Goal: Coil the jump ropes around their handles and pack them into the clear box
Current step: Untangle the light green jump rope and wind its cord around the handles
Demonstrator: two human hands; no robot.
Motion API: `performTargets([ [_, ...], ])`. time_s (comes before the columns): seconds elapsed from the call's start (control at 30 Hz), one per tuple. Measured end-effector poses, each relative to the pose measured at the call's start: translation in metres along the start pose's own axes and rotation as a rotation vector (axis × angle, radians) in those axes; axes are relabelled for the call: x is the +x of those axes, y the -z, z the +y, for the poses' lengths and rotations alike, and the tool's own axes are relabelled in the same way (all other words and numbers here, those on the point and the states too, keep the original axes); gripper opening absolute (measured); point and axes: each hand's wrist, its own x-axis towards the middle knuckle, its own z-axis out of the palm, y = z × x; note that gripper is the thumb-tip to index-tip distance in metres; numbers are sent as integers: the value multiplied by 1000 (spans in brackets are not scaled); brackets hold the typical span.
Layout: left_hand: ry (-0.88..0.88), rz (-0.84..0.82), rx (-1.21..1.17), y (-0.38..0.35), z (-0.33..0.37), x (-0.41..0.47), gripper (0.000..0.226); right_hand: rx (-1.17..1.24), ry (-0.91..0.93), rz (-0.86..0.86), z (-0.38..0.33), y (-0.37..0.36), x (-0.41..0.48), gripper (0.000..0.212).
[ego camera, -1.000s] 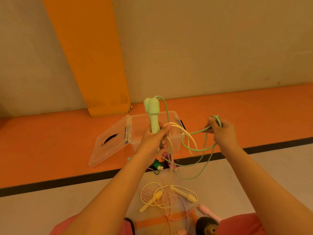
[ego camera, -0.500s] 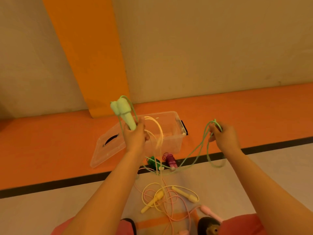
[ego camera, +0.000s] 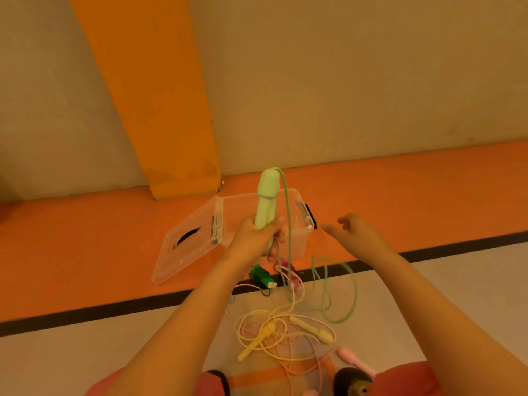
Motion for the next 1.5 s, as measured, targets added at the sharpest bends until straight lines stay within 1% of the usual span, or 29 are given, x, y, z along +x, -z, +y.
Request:
performTargets([
  [0.07,54,-170,-119,-3,3,-5,16,260,126,10,-15,4,-5,50],
  [0.1,71,-242,-178,-5,4,-7,20,379,197,13,-23,5,-9,43],
  [0.17,83,-342,-255,-8,8,-10,35,550,303,-5,-37,8,-14,40],
  [0.23,81,-416,-267,-9,10,-11,38,626,350,-35,-44,9,-19,47],
  [0.3,80,-471,-262,-11,12,-11,33,657,381,-51,-49,8,-19,51],
  [0.37,105,-489,-290,-14,13,-13,31,693,409,-39,-53,6,-18,46],
  [0.47,115,-525,-344,-15,15,-15,27,782,421,-19,-60,4,-18,26],
  [0.53,124,-532,-374,-12,17,-14,28,857,407,-59,-64,1,-18,23],
  [0.6,130,-490,-381,-9,17,-12,27,884,383,-87,-67,-1,-19,23],
  [0.7,120,-394,-394,-10,17,-10,22,792,369,-54,-68,-8,-17,30],
  [0.8,56,-296,-419,-11,19,-6,21,685,344,-91,-65,-16,-14,37],
  [1.0,-43,-99,-580,0,24,9,19,591,295,-171,-60,-34,-15,40],
  [1.07,-75,37,-502,5,23,13,19,573,293,-198,-61,-36,-16,39],
  [1.17,-163,235,-188,10,21,15,19,537,317,-232,-64,-36,-17,39],
  [1.23,-196,296,-36,9,20,15,21,519,350,-276,-67,-37,-20,39],
  [1.3,-215,314,59,6,21,14,29,495,382,-311,-71,-39,-25,38],
  [1.4,-208,293,107,1,20,12,30,519,410,-364,-77,-43,-35,35],
  [1.47,-152,299,37,1,20,13,21,583,385,-402,-77,-45,-36,33],
  [1.5,-133,305,-31,3,20,15,16,571,369,-404,-76,-45,-35,33],
])
